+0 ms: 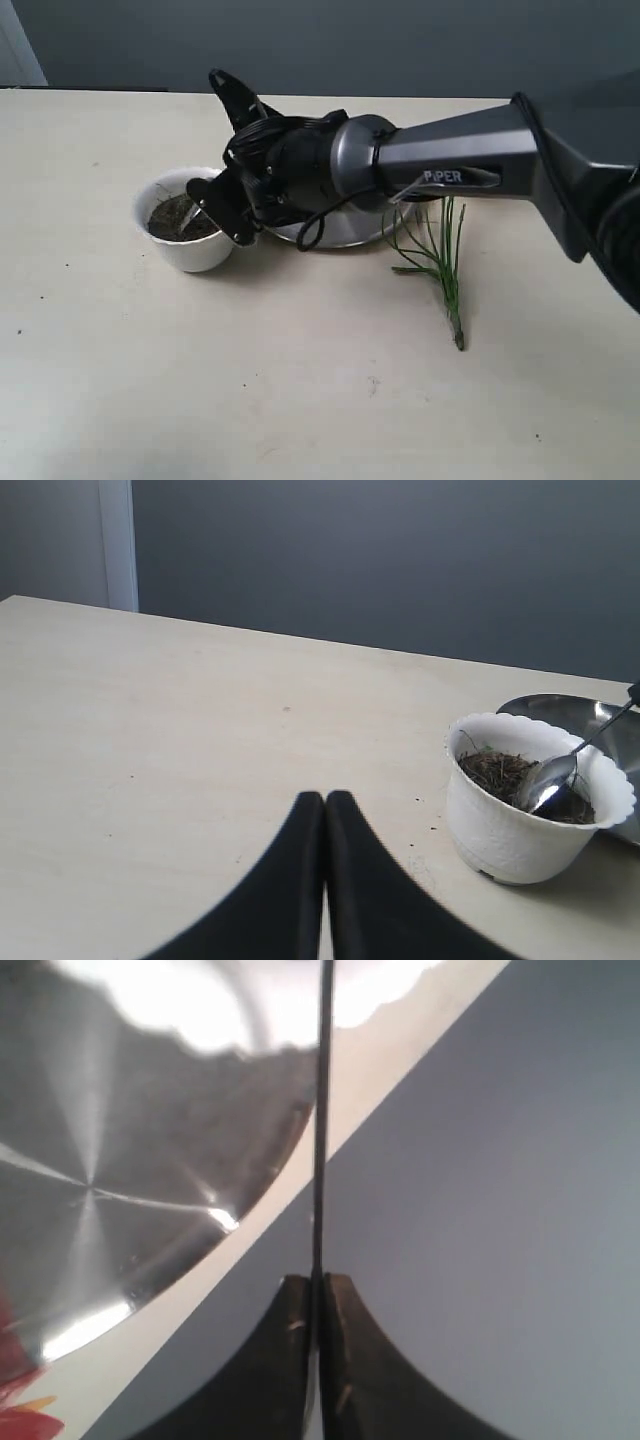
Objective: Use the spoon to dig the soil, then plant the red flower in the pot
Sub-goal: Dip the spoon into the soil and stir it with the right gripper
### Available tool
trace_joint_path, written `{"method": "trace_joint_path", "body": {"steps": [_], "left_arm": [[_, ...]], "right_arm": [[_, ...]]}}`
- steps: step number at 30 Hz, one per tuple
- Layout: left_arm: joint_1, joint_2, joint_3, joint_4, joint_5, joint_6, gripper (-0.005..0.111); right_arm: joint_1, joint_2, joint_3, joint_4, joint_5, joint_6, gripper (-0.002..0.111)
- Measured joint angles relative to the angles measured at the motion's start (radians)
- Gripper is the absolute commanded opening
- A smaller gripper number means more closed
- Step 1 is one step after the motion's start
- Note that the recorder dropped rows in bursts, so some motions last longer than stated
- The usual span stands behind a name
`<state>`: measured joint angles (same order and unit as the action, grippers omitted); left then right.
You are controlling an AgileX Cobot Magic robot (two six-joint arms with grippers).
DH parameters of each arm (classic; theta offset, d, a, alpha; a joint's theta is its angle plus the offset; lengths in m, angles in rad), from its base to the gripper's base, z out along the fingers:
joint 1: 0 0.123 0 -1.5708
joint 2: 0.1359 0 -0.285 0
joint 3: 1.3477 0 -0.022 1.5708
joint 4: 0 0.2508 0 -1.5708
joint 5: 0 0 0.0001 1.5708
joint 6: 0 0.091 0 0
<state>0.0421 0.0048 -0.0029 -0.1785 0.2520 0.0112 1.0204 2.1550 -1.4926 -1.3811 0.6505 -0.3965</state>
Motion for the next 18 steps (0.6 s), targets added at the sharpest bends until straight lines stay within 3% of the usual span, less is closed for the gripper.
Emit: {"method": "trace_joint_path", "body": {"steps": [8, 18], "left_arm": [[0.0, 0.0, 0.0, 0.0, 0.0, 0.0, 0.0], [0.0, 0.0, 0.0, 0.0, 0.0, 0.0, 0.0]], "right_arm": [[0.0, -0.051, -0.02, 0.038, 0.012, 0.01, -0.001], [-0.023, 0.04, -0.02, 0.063, 0.003, 0.007, -0.001]]}}
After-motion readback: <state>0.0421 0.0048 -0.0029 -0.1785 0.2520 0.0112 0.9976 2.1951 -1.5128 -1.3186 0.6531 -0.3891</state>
